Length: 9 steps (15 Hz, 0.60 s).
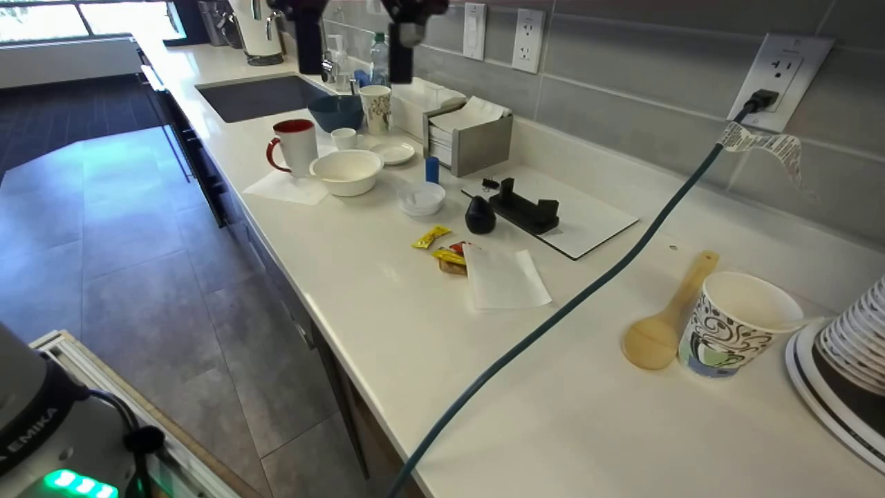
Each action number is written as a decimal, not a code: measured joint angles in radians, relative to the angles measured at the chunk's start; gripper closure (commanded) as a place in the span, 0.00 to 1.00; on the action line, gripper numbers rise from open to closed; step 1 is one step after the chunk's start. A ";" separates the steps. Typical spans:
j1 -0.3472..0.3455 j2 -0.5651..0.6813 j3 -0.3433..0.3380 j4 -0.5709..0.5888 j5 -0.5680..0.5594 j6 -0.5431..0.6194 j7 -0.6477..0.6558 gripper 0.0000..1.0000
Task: Put the paper cup on the blue bloc on the left
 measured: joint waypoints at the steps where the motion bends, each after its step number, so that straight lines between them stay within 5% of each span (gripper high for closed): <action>1: -0.001 0.047 -0.041 0.036 0.037 0.008 -0.034 0.00; 5: -0.020 0.257 -0.148 0.189 0.237 0.006 -0.097 0.00; 9: -0.086 0.456 -0.153 0.320 0.437 0.009 -0.051 0.00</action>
